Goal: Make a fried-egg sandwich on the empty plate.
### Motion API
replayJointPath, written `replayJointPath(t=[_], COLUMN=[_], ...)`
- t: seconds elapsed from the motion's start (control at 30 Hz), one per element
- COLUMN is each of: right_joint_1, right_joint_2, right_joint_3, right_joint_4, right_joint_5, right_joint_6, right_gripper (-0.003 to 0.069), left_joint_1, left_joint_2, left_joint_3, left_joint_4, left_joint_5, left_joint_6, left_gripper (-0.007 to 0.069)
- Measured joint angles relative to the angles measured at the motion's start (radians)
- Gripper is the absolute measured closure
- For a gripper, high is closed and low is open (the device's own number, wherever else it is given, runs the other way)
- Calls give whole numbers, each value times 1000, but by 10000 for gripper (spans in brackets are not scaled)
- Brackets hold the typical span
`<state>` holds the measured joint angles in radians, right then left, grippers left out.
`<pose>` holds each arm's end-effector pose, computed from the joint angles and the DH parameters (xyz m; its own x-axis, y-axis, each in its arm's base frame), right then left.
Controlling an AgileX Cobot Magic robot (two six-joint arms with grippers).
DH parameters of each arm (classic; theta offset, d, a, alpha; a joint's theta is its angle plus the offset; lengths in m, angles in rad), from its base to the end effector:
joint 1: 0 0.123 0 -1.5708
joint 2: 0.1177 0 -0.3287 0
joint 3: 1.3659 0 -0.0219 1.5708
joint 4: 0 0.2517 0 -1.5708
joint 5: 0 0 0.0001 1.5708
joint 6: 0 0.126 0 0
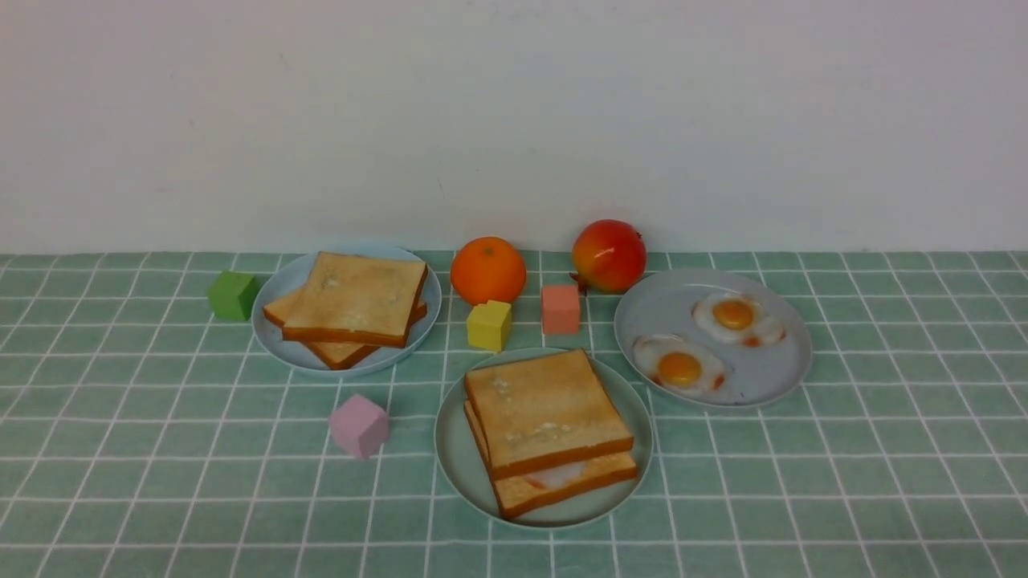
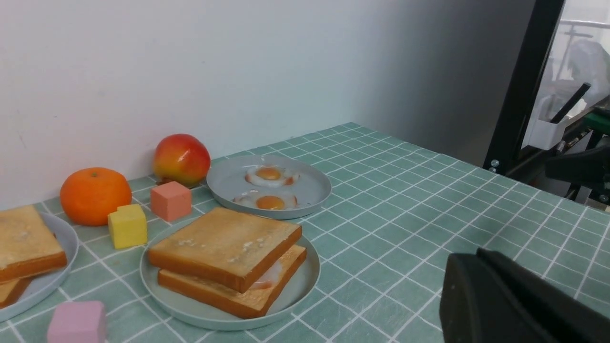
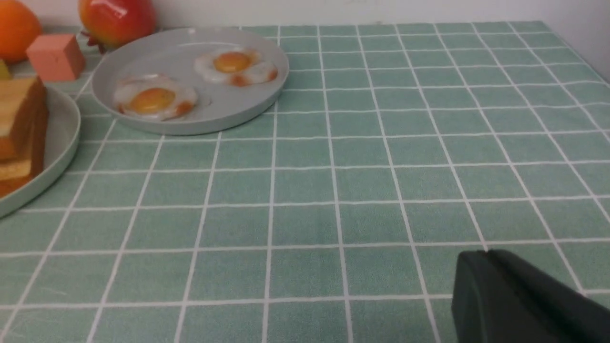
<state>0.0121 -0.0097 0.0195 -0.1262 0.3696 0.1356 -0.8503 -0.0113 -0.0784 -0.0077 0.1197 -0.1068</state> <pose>0.0431 -0.0052 0.1637 -0.2849 0.0144 -0.9585 0.0366 0.9993 0.0041 0.0282 -0.0323 0.2309 -0.0484 -0.1179 -0.9918 0.7515 0.6498 -0.1140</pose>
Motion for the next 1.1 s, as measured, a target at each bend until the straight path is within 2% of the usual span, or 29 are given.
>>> replayJointPath(t=[0.83, 0.9, 0.97, 1.03, 1.07, 1.1], right_joint_1=[0, 0, 0, 0, 0, 0], right_joint_2=[0, 0, 0, 0, 0, 0], right_joint_3=[-1, -1, -1, -1, -1, -1], right_joint_4=[0, 0, 0, 0, 0, 0], right_joint_5=[7, 7, 7, 7, 7, 7], right_joint_6=[-2, -2, -2, -2, -2, -3], right_gripper=[659, 657, 655, 655, 655, 654], left_joint_1=[9, 61, 161, 318, 333, 470], left_joint_2=[0, 0, 0, 0, 0, 0], left_joint_3=[2, 4, 5, 5, 5, 5], left_joint_4=[0, -6, -8, -10, -11, -20], left_joint_5=[-23, -77, -156, -219, -222, -234], left_joint_6=[0, 0, 0, -5, -5, -5], left_gripper=[622, 620, 620, 618, 618, 618])
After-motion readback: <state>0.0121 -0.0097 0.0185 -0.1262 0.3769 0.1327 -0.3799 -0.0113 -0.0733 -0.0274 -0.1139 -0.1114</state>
